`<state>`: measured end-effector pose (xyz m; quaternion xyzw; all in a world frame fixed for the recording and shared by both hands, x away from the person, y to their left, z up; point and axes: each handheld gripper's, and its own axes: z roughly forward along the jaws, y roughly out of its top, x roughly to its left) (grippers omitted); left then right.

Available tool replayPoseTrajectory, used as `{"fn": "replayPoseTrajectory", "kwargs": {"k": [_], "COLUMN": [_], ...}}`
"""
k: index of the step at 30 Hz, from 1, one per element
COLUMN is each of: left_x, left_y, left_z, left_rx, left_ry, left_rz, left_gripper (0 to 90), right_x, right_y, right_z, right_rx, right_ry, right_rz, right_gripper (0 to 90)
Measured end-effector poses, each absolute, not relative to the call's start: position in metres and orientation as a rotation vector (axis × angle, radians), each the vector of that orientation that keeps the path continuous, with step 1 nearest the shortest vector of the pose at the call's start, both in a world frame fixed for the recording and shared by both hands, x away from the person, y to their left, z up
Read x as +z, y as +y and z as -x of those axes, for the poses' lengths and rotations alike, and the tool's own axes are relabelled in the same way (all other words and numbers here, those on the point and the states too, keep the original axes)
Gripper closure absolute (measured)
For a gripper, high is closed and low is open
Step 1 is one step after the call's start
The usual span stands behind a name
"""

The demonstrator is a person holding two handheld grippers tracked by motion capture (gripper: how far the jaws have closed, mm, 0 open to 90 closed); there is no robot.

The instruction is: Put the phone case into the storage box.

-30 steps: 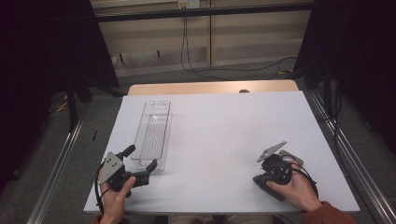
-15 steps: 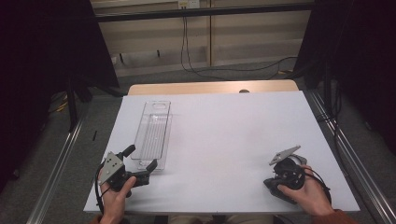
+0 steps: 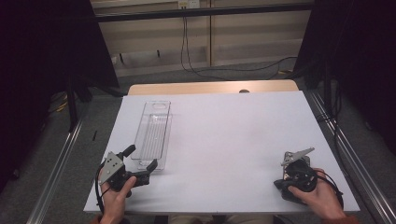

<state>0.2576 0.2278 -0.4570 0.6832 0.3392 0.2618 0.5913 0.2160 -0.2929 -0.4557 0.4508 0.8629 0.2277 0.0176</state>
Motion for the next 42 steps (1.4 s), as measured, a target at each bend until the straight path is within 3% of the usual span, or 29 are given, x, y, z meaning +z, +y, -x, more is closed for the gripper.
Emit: {"fn": "replayPoseTrajectory", "kwargs": {"k": [30, 40, 42], "left_x": [-0.456, -0.456, -0.456], "left_y": [0.229, 0.228, 0.228], "left_z": [-0.258, -0.259, -0.259], "left_rx": [0.619, 0.615, 0.616], "left_ry": [0.779, 0.783, 0.783], "left_rz": [-1.597, -1.598, -1.599], "left_gripper": [2.2, 2.2, 2.2], "right_x": [-0.453, -0.456, -0.455], "right_y": [-0.334, -0.339, -0.339], "right_z": [-0.208, -0.208, -0.209], "right_rx": [0.623, 0.737, 0.783], "right_ry": [2.555, 2.521, 2.514], "right_rz": [-1.489, -1.517, -1.509], "right_gripper": [90.0, 90.0, 86.5]}}
